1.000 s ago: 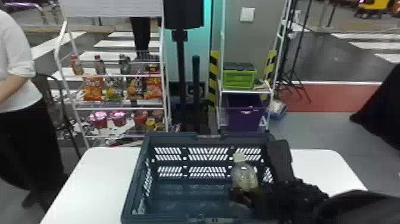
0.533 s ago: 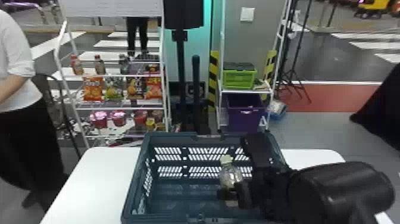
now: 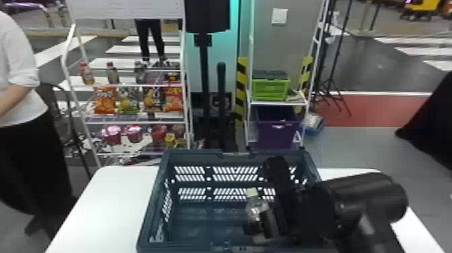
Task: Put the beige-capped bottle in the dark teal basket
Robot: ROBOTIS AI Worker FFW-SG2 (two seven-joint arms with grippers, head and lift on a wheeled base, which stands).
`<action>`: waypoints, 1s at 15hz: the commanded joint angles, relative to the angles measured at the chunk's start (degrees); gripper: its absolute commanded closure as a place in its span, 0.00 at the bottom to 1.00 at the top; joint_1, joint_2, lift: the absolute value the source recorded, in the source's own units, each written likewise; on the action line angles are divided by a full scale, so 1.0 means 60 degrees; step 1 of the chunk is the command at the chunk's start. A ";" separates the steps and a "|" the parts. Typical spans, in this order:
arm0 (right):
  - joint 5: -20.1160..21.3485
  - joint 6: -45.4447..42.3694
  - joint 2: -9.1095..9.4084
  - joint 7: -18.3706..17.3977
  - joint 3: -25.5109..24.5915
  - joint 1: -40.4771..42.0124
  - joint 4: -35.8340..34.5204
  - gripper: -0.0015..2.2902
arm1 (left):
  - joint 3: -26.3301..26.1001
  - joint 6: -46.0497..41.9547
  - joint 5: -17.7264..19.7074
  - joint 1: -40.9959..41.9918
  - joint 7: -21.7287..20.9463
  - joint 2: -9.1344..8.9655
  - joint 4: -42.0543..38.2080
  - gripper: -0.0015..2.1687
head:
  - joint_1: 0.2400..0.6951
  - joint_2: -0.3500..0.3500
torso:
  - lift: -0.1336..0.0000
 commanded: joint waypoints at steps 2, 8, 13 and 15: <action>-0.0202 -0.0346 0.0009 0.0000 0.0078 -0.0143 0.0391 0.37 | 0.0043 0.0018 0.0056 -0.0044 -0.0009 0.0000 0.0065 0.07 | 0.57 0.50 | 1.00; -0.0246 -0.0346 0.0009 0.0000 0.0064 -0.0275 0.0552 0.01 | 0.0057 0.0018 0.0129 -0.0132 -0.0024 0.0000 0.0109 0.07 | 0.57 0.50 | 1.00; -0.0275 -0.0346 0.0009 0.0000 -0.0068 0.0047 -0.0444 0.01 | 0.0057 0.0077 0.0129 -0.0132 -0.0024 0.0000 0.0109 0.07 | 0.57 0.50 | 1.00; -0.0275 -0.0287 -0.0132 0.0000 -0.0097 0.0369 -0.1352 0.01 | 0.0057 0.0106 0.0129 -0.0132 -0.0024 -0.0015 0.0094 0.07 | 0.57 0.50 | 1.00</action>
